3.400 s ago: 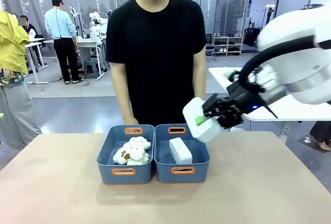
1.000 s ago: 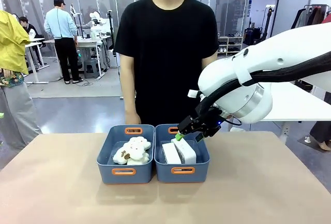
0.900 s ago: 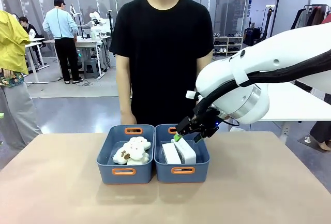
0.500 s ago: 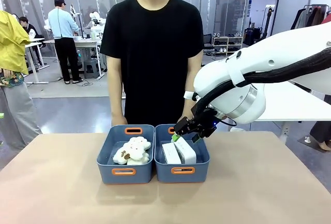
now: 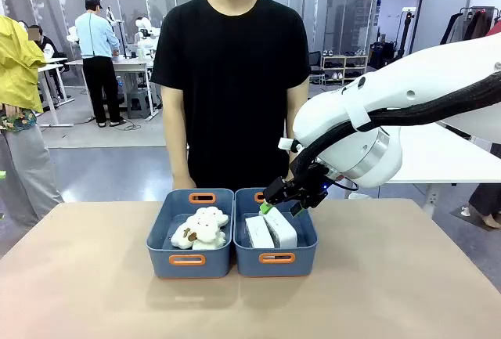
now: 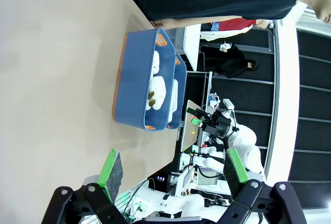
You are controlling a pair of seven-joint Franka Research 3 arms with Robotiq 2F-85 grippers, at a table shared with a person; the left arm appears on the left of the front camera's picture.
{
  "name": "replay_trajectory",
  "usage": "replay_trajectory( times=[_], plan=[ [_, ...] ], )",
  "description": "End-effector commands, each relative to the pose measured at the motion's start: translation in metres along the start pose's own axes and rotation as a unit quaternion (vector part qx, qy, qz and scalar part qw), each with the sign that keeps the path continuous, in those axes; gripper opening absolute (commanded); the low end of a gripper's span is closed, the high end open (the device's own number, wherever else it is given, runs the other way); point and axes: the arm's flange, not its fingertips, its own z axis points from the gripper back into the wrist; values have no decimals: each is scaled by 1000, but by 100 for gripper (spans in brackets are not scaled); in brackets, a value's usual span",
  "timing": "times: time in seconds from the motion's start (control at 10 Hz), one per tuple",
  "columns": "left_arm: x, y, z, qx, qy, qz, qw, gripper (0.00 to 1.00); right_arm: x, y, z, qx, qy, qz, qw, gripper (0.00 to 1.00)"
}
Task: Sort the digital clocks into the basket.
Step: Pick up the Digital clock from the table and place it into the empty Plastic storage basket.
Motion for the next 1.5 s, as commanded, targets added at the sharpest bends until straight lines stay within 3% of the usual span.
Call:
replay_trajectory(
  times=[0.0, 0.3, 0.4, 0.7, 0.8, 0.9, 1.1, 1.2, 1.4],
  plan=[
    [0, -5, 3, 4, 7, 5, 1000, 100, -4, -16, 33, -5, 30, -8, 999, 100],
    [0, -5, 3, 4, 7, 5, 1000, 100, -47, -66, 93, 64, 14, -62, 996, 100],
    [0, -5, 3, 4, 7, 5, 1000, 100, -65, -95, 114, 136, 5, -100, 986, 100],
    [0, -5, 3, 4, 7, 5, 1000, 100, -111, -194, 173, 291, -54, -180, 938, 100],
    [0, -5, 3, 4, 7, 5, 1000, 100, -141, -222, 186, 348, -62, -209, 912, 100],
    [0, -5, 3, 4, 7, 5, 1000, 100, -160, -251, 193, 342, -69, -219, 911, 100],
    [0, -5, 3, 4, 7, 5, 1000, 100, -191, -296, 210, 387, -87, -238, 887, 100],
    [0, -5, 3, 4, 7, 5, 1000, 100, -202, -312, 219, 389, -90, -240, 885, 100],
    [0, -5, 3, 4, 7, 5, 1000, 100, -213, -316, 229, 362, -67, -242, 898, 100]
  ],
)
